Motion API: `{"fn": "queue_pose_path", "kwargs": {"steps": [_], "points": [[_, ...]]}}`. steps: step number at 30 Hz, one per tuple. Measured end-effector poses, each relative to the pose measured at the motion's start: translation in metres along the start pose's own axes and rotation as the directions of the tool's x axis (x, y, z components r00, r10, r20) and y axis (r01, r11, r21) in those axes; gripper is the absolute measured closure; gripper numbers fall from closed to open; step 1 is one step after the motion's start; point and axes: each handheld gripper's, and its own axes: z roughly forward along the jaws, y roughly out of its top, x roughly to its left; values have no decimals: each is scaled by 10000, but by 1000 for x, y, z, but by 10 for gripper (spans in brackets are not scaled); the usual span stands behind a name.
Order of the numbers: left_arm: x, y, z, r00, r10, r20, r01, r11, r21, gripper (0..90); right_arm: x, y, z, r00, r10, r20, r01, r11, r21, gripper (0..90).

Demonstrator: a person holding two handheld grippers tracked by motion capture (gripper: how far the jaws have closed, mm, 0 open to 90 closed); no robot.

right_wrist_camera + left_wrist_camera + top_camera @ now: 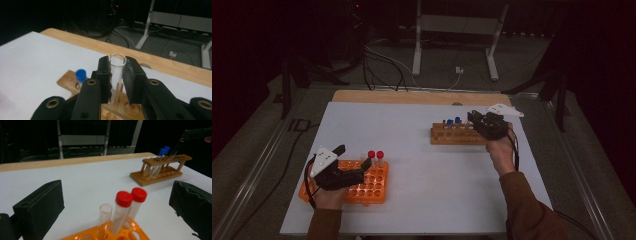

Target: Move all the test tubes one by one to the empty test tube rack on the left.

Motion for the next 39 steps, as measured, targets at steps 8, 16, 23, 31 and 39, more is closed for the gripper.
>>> {"fn": "queue_pose_path", "kwargs": {"steps": [8,16,23,31,39], "points": [[-18,16,7,9975,578,418,-569,9981,-221,4,7,6,-18,9981,-95,-605,90,9999,-81,764],[-46,28,23,9867,958,1311,-907,9949,-443,5,26,5,-29,9884,-227,-1501,239,9997,57,763],[-66,34,38,9830,779,1663,-741,9968,-294,9,48,4,-37,9766,-397,-2112,476,9983,327,762],[-91,33,59,9676,970,2330,-1067,9938,295,71,73,1,-41,9520,-682,-2983,846,9955,423,760],[-114,30,80,9468,1270,2958,-1613,9824,945,162,96,-4,-40,9193,-931,-3823,1225,9911,530,759]]}}
